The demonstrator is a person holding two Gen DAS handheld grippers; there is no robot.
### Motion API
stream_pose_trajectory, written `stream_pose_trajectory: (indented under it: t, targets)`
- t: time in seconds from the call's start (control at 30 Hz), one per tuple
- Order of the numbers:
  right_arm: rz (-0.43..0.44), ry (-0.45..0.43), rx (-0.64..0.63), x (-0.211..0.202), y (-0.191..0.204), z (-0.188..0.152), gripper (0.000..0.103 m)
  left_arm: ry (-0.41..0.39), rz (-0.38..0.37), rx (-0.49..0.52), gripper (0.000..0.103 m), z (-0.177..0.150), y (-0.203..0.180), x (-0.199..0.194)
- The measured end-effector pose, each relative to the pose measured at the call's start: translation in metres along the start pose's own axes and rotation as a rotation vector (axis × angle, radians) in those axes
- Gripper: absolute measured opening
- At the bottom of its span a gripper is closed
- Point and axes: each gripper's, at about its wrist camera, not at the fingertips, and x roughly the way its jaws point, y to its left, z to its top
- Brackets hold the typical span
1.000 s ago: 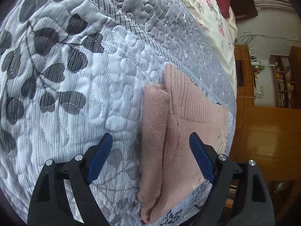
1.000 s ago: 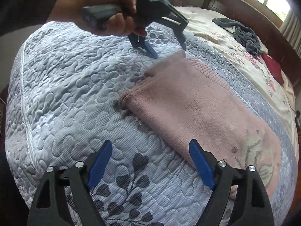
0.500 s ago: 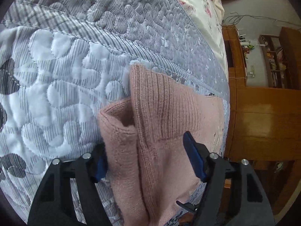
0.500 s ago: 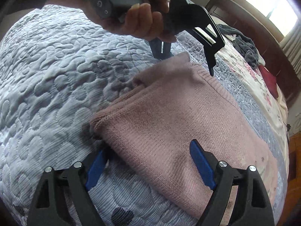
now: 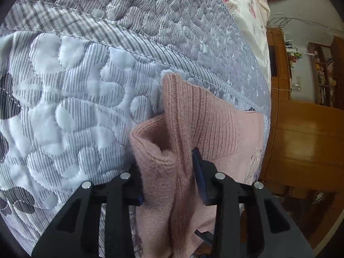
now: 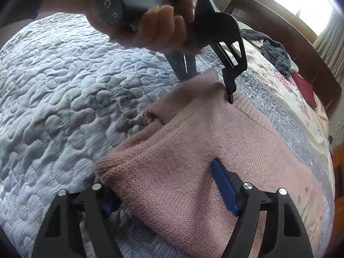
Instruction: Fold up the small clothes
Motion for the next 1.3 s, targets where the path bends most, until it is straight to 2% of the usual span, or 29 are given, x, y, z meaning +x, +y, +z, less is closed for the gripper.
stream_pose_trajectory:
  t: [0.13,0.3,0.4,0.7,1.3]
  targets:
    - [0.003,0.006,0.027,0.004,-0.006,0.006,0.06,0.004,0.017,-0.007,0.031,0.002,-0.006,0.0]
    - [0.025,0.008,0.082,0.0,-0.017,0.009,0.032,0.011,0.042,-0.005,0.028,0.004,-0.015,-0.002]
    - [0.037,0.0,0.1,-0.007,-0.02,0.011,0.024,0.012,0.059,-0.005,0.026,0.006,-0.022,-0.003]
    - [0.059,-0.027,0.171,-0.031,-0.037,0.02,0.019,0.001,0.086,0.028,0.02,0.007,-0.057,-0.016]
    - [0.064,-0.116,0.307,-0.094,-0.087,0.034,0.012,-0.039,0.176,0.109,0.019,0.003,-0.149,-0.036]
